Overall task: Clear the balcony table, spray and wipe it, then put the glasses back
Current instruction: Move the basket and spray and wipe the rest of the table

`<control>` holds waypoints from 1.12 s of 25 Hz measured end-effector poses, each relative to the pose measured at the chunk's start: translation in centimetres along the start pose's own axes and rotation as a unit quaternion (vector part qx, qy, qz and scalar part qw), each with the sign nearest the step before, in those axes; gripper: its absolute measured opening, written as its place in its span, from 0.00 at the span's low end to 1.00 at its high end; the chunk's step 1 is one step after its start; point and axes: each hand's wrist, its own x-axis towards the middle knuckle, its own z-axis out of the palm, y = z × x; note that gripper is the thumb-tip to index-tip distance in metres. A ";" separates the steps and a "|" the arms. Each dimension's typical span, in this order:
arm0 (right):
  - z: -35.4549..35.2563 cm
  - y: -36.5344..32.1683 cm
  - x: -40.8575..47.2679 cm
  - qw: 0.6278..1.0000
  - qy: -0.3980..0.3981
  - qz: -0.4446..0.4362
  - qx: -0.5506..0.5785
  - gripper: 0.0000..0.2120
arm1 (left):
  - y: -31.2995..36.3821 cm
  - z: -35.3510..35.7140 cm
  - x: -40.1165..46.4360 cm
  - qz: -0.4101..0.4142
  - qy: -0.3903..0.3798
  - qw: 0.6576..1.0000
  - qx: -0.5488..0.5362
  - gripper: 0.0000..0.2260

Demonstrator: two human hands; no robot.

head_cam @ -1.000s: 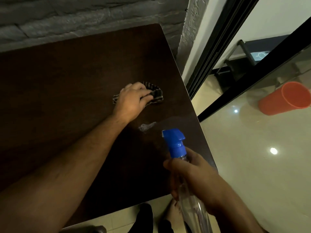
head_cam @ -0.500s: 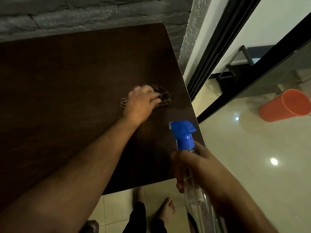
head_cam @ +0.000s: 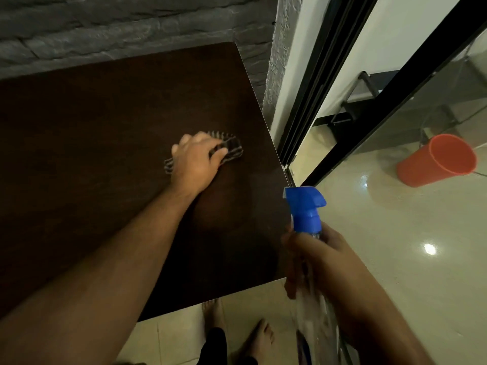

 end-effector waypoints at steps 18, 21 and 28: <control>-1.8 0.6 -0.3 0.997 0.013 0.031 0.075 0.10 | 9.0 2.8 1.8 0.063 -0.118 0.991 -0.027 0.11; -1.7 0.4 -0.4 0.998 0.017 0.017 0.064 0.08 | 12.2 3.0 -2.8 0.182 -0.180 0.965 -0.062 0.12; -2.9 1.5 -1.5 0.997 0.009 0.030 0.072 0.10 | 2.4 -0.3 -5.3 0.111 -0.099 0.988 -0.040 0.14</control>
